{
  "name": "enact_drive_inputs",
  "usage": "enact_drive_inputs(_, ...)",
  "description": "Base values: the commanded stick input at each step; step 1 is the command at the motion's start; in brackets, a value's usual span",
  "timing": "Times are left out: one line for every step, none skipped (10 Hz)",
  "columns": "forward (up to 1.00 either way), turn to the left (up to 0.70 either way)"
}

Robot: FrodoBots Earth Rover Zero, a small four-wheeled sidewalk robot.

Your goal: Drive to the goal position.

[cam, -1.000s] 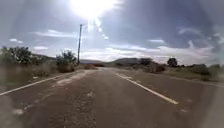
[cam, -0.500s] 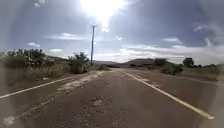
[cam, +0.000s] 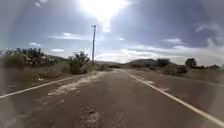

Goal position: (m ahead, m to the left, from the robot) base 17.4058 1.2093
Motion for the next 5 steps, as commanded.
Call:
enact_drive_inputs(1.00, 0.00)
enact_drive_inputs(1.00, 0.00)
enact_drive_inputs(1.00, 0.00)
enact_drive_inputs(1.00, 0.00)
enact_drive_inputs(1.00, 0.00)
